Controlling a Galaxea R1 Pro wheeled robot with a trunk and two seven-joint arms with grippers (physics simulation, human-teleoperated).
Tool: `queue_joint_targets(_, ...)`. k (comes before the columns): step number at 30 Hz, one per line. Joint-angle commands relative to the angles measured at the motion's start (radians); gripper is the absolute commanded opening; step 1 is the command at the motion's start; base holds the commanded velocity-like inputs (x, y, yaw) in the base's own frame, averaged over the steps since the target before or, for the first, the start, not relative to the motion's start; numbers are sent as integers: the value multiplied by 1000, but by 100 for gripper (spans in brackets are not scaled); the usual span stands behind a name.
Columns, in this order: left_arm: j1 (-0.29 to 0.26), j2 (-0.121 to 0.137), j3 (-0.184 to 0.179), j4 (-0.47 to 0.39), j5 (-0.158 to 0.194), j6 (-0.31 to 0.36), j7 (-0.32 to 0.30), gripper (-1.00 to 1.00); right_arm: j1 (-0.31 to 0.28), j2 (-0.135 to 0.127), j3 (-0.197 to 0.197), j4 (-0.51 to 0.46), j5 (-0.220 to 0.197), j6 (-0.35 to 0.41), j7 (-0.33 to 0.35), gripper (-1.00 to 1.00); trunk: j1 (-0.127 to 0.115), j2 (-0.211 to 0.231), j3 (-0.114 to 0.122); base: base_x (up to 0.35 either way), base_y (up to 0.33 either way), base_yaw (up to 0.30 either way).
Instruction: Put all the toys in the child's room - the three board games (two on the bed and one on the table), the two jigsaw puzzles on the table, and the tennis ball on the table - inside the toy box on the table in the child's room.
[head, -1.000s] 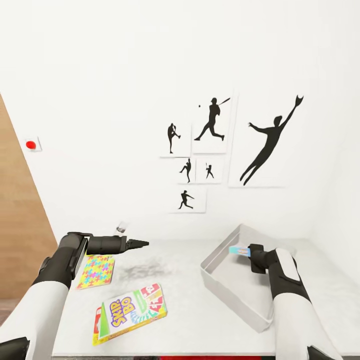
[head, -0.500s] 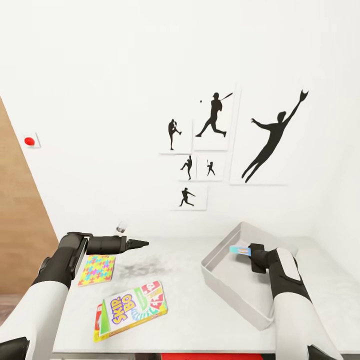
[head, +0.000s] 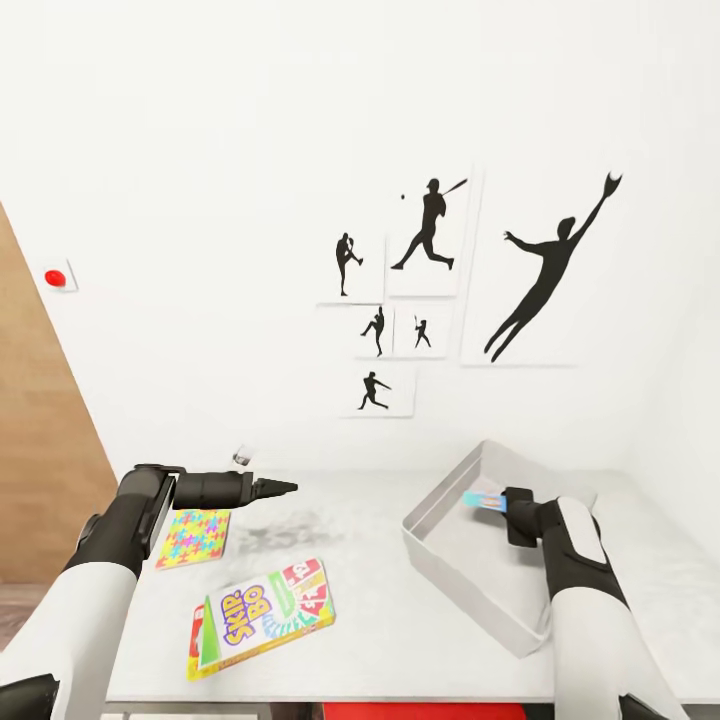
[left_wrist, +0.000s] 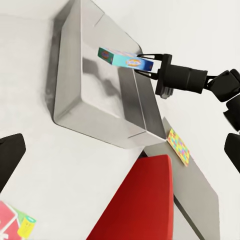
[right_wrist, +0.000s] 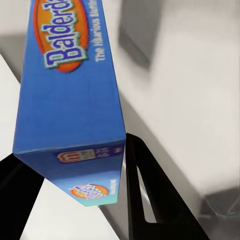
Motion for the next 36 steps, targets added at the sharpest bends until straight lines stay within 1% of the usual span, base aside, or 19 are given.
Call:
queue_joint_targets(1,-1,-1,2,-1,-10,10,-9,100,-2,-1,-4,-2,-3,6,-5,-100,1,-2,-3,0,0,4)
queue_joint_targets(10,-1,0,3,-1,-10,10,-10,100,-3,-8,-4,-3,-2,4,-5,-100,1,-2,-15,0,0,22)
queue_joint_targets(17,-1,0,3,-1,-10,10,-10,100,-10,-11,-6,-4,0,4,-4,-100,1,-2,-18,0,0,1)
queue_joint_targets(22,-1,0,3,-1,-10,10,-10,100,-12,-33,-15,-3,-1,4,-4,-100,1,-2,-20,0,0,0)
queue_joint_targets(27,-1,0,3,-1,-10,10,-10,100,-15,-41,-25,-4,-1,3,-4,-100,1,-2,-25,0,0,0)
queue_joint_targets(36,-1,0,3,-1,-10,10,-10,100,-15,-55,-26,-4,-3,-26,-3,-100,1,-2,-30,0,0,0)
